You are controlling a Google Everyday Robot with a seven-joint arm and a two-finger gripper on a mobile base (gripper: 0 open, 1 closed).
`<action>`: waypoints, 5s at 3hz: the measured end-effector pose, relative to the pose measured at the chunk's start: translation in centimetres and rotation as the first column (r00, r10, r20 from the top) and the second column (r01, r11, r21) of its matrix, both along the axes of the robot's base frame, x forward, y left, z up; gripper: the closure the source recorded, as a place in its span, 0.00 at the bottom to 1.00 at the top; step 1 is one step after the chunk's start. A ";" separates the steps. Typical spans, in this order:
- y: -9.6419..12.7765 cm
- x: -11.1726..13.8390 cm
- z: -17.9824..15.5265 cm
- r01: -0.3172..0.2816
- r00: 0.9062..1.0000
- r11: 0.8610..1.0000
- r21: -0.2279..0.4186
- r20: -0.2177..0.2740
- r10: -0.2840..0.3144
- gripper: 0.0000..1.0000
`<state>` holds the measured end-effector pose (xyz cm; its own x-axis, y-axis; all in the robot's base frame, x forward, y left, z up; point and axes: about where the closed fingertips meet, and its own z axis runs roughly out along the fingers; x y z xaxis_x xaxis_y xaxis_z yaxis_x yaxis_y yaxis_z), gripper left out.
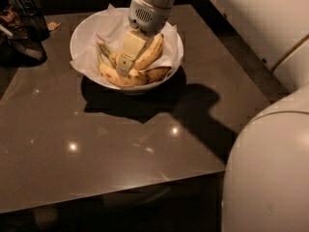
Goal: Pick banana from white bowl
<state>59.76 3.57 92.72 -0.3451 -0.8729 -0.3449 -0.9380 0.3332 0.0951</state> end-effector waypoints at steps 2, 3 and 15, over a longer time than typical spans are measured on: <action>0.9 0.6 -1.2 0.008 1.000 0.999 -0.036 -0.014 -0.009 0.26; 0.9 0.6 -1.2 0.008 1.000 0.999 -0.037 -0.015 -0.009 0.26; -1.6 2.4 -0.4 -0.100 0.980 0.994 0.041 0.178 0.091 1.00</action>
Offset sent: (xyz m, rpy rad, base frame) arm -0.0001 0.0052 -0.0163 -0.0797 0.0480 -0.0071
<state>62.14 1.95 92.36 -0.1909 -0.8792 -0.4366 -0.9689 0.2400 -0.0598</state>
